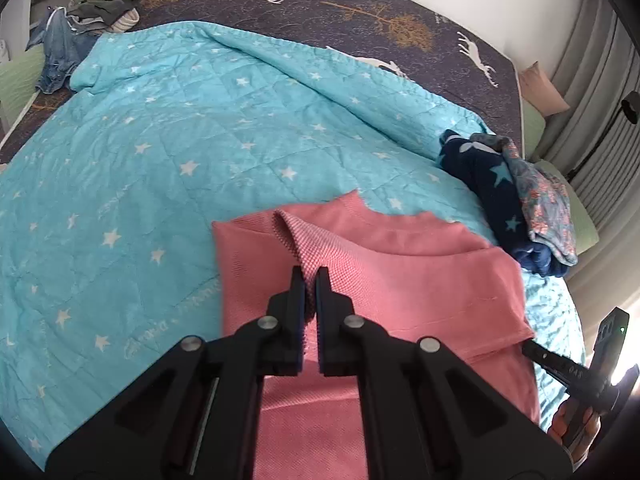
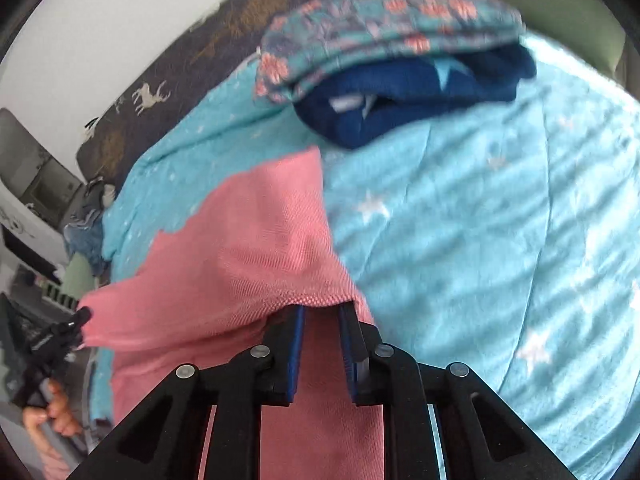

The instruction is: Fold small clothes

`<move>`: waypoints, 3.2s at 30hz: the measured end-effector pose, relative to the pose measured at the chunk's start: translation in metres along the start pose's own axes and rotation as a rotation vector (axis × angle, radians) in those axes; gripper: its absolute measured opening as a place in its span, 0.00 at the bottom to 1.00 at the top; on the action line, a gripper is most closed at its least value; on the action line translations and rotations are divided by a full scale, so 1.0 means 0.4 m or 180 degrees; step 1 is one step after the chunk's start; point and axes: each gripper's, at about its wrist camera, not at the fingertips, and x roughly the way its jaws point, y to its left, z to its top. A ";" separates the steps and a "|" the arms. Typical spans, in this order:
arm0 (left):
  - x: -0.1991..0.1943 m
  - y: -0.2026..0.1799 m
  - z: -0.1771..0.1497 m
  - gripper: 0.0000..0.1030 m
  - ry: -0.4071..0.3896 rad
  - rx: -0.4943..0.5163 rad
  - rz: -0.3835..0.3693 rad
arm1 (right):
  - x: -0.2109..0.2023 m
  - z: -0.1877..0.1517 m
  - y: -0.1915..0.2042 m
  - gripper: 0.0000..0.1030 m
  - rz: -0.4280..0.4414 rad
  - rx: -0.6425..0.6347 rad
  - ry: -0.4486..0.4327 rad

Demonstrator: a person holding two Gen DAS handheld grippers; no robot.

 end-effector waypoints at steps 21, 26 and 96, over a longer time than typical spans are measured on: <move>-0.268 -0.306 0.248 0.05 -0.0547 0.0347 -0.0737 | 0.114 0.013 0.204 0.19 -0.0113 -0.0993 -0.0017; -0.286 -0.371 0.237 0.05 -0.0628 0.0663 -0.0714 | 0.030 0.067 0.044 0.19 -0.0399 -0.0230 -0.0214; 0.101 0.100 -0.113 0.31 0.0454 -0.0029 0.0168 | 0.075 0.198 -0.047 0.05 -0.0800 -0.0544 -0.0295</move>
